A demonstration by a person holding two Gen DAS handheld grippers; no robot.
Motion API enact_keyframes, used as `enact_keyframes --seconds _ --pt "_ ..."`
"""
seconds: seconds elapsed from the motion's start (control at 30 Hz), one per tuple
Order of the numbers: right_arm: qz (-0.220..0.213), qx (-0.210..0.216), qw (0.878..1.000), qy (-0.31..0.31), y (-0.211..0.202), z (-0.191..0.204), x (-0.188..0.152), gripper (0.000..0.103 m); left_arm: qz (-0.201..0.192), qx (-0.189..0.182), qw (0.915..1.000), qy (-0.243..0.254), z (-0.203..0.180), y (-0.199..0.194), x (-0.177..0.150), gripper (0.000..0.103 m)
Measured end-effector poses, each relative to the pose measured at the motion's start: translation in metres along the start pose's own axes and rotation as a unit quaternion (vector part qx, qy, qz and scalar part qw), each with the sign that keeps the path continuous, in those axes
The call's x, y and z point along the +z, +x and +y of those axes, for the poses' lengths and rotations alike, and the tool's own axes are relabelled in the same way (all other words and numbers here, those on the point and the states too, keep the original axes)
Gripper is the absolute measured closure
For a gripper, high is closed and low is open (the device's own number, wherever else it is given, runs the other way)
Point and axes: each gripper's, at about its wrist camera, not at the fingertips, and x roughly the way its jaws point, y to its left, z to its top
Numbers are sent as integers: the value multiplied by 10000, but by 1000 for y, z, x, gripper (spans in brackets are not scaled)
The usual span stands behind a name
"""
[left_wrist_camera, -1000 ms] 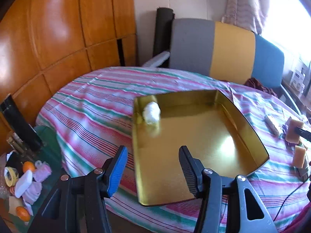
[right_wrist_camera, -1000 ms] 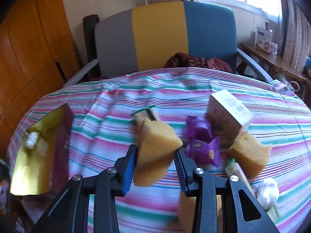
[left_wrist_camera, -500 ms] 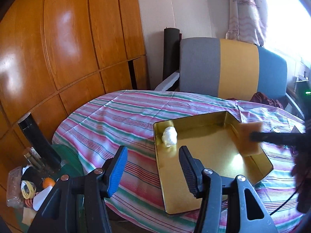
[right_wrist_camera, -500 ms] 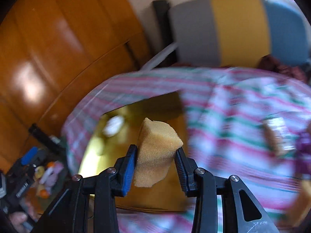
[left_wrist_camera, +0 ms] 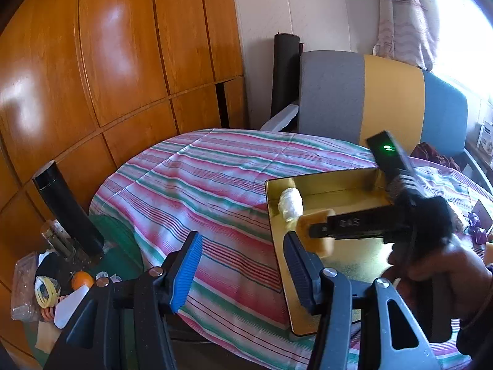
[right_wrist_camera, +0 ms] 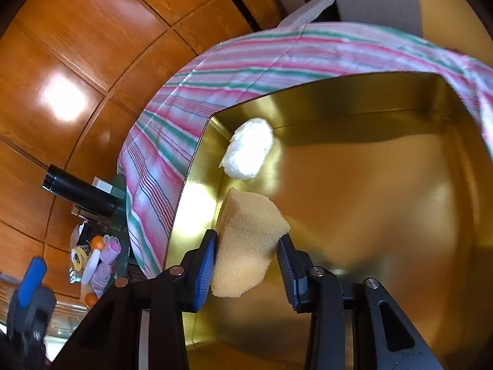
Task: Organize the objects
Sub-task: 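Carry the yellow sponge to the gold tray and release it with the right gripper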
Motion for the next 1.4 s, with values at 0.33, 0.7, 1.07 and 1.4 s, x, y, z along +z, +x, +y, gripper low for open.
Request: enact_keyframes --seconds 0.33,0.7,1.07,1.4 --pt "85 75 9996 -271 13 19 4 26 51 17 9999 -98 8 4 -3 48" --pt "-430 -18 9985 -340 -34 18 -5 15 -70 -55 9999 -65 3 -8 -2 47" --pt "-944 -224 9953 48 -95 -26 -35 6 -97 -152 9998 113 -13 -15 -4 47" --pt "-1409 -1010 9848 134 -171 -80 -79 0 -80 -365 9986 378 -39 -17 -3 47"
